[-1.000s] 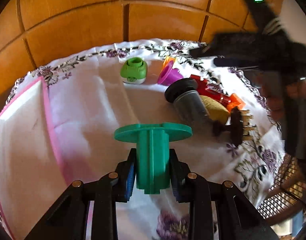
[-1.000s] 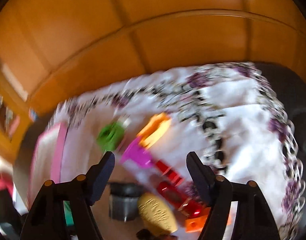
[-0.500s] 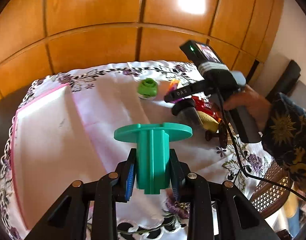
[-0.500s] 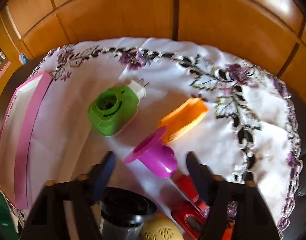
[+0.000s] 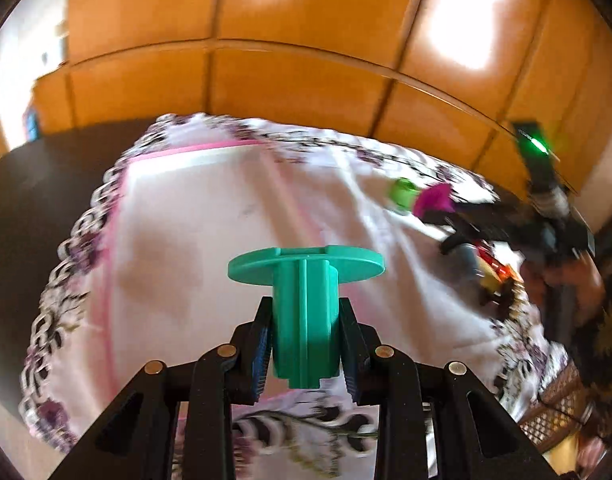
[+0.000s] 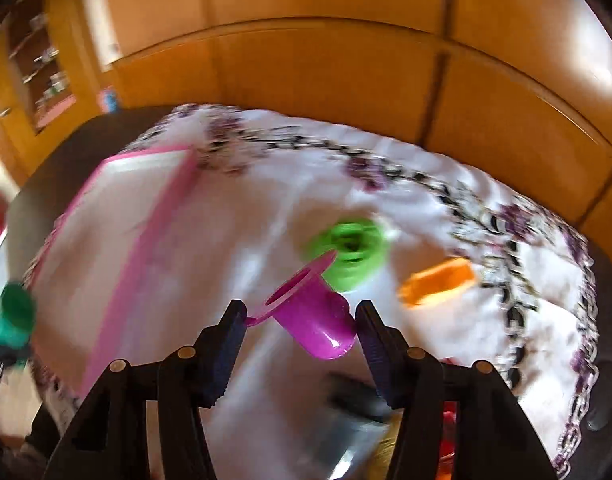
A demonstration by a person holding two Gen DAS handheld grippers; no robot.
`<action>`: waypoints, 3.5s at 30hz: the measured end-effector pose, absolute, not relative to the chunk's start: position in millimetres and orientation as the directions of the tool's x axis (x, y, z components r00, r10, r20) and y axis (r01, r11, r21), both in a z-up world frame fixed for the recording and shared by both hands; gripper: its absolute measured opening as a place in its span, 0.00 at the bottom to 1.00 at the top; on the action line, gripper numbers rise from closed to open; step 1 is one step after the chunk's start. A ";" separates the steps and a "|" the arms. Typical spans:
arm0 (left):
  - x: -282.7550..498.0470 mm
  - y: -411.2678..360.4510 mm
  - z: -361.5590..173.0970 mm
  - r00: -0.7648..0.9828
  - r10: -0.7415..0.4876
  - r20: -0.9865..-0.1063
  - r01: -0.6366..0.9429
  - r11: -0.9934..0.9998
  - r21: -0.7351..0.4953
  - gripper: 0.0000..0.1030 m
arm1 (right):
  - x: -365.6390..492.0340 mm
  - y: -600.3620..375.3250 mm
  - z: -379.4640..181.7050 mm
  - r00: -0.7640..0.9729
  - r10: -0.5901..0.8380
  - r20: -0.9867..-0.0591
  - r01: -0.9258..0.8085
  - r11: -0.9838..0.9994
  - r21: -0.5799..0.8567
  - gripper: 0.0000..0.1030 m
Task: Organize rigid objects
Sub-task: 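Carry the teal piece into the tray and open the left tool while the right tool grasps the magenta funnel, then lower the magenta funnel into the tray and open the right tool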
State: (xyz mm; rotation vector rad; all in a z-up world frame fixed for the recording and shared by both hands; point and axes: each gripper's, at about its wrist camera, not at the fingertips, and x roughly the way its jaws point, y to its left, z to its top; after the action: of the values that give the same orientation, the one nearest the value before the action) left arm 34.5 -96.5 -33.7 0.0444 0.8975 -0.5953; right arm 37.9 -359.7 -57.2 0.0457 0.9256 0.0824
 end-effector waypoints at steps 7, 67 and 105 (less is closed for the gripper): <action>87.2 -60.8 -37.6 0.517 -0.382 -0.766 0.396 0.900 -0.182 0.29 | 40.3 -328.9 -92.9 0.526 0.098 -0.844 -0.132 0.991 0.033 0.55; 31.3 -36.7 -42.0 0.646 -0.234 -0.726 0.235 0.967 -0.102 0.50 | 43.9 -254.4 -45.5 0.618 0.219 -0.755 -0.229 0.969 0.094 0.55; 24.4 -15.9 -53.2 0.629 -0.239 -0.739 0.218 0.968 -0.127 0.50 | 49.4 -227.5 -25.7 0.641 0.232 -0.732 -0.187 0.972 0.144 0.65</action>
State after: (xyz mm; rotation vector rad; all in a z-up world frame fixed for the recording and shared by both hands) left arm 24.4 -15.9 -53.2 -0.0266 0.8508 -0.2618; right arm 49.4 -227.5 -25.7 0.0567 0.8422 0.2386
